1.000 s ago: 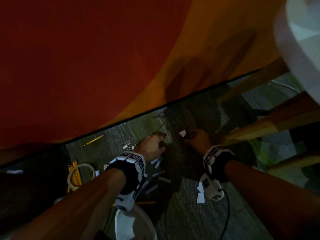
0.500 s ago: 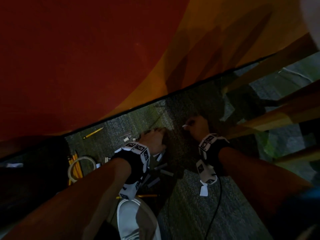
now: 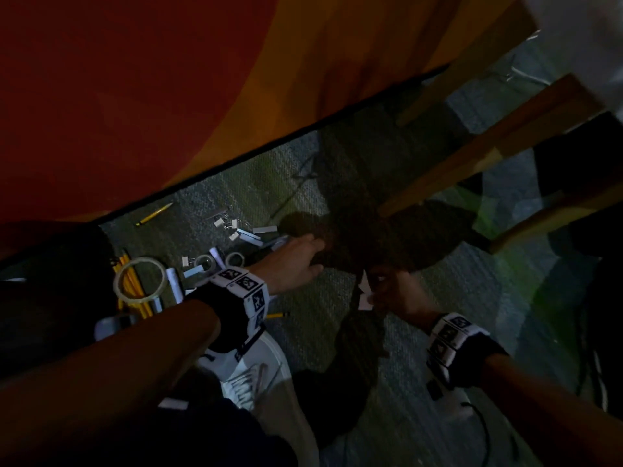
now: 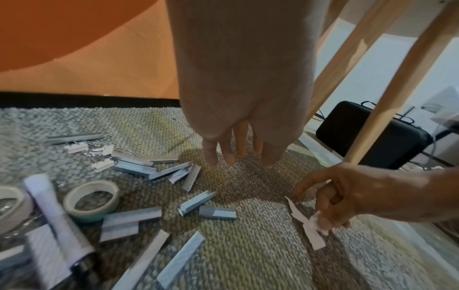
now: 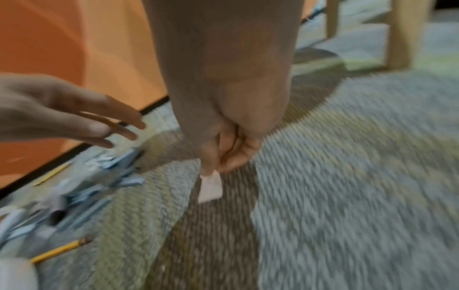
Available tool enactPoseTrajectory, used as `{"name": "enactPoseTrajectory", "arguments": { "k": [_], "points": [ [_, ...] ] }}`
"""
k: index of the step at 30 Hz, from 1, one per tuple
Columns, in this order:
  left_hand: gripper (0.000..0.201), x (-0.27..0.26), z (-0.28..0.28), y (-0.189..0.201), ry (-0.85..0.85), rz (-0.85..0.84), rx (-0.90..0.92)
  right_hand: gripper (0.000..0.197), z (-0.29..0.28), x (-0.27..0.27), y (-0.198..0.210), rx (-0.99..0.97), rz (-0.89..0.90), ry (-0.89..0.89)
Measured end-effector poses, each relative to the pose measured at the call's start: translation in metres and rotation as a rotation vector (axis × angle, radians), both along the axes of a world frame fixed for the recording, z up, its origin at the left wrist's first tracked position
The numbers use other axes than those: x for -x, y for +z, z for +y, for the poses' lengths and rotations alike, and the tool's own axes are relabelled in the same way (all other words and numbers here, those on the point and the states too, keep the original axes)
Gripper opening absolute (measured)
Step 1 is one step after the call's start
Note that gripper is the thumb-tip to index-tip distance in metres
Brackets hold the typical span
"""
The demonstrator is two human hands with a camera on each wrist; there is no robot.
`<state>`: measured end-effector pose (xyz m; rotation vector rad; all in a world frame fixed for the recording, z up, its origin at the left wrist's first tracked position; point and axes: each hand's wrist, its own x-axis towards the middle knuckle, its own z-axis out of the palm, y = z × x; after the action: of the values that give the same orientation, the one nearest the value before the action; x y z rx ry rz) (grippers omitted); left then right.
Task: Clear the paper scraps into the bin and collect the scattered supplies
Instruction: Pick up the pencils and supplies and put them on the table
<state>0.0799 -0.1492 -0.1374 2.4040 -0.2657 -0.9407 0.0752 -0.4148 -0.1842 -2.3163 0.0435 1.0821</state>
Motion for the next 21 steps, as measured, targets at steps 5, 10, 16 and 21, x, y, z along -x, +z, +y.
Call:
{"name": "enactPoseTrajectory", "arguments": {
  "k": [5, 10, 16, 21],
  "points": [
    [0.048, 0.006, 0.007, -0.006, 0.010, -0.015, 0.032, 0.042, 0.008, 0.015, -0.025, -0.014, -0.125, -0.086],
    [0.051, 0.006, 0.014, -0.003, 0.018, -0.001, 0.042, 0.011, 0.017, 0.026, -0.037, 0.026, -0.227, -0.105],
    [0.049, 0.007, 0.019, 0.005, 0.018, -0.005, 0.041, 0.003, 0.013, 0.024, -0.029, -0.062, -0.256, -0.222],
    [0.042, 0.009, 0.022, 0.006, 0.034, -0.039, 0.075, 0.025, 0.001, 0.041, -0.029, -0.074, -0.271, -0.267]
  ]
}}
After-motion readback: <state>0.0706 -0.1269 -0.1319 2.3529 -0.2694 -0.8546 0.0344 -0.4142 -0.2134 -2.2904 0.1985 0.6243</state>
